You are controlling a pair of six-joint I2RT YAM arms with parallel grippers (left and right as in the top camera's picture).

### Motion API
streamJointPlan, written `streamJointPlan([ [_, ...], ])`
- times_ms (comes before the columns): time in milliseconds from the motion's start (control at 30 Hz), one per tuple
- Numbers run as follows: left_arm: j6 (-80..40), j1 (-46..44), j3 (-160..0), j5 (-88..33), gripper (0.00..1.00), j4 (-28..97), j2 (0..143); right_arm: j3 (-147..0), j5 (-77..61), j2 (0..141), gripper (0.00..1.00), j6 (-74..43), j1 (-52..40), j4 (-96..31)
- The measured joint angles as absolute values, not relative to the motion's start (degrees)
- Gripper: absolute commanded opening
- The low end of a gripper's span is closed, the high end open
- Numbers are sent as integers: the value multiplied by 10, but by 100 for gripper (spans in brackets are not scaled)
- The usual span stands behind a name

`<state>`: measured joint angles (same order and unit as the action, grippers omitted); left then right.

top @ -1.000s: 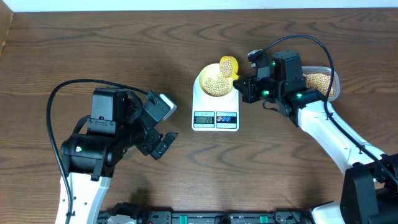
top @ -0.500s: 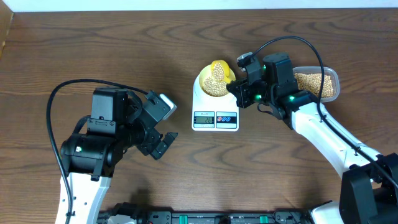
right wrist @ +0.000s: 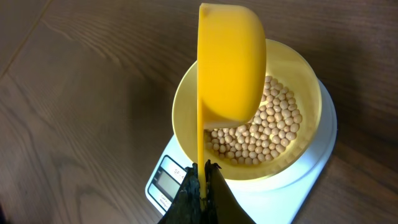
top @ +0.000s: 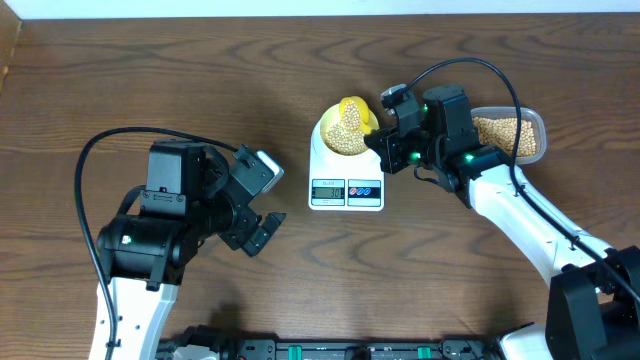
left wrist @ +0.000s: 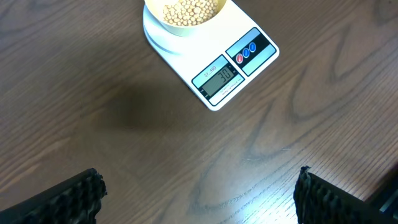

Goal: Scoop item into bowl and weigh 50g on scale
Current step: 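Tilt the scoop slowly to pour soybeans into the bowl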

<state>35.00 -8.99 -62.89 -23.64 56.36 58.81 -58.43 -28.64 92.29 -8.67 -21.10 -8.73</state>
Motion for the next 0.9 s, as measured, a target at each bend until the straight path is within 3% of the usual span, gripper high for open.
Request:
streamJointPlan([
  [900,350,-90,-629,-236,99,564,588,-584,-242,923,1,-23,-217,-65],
])
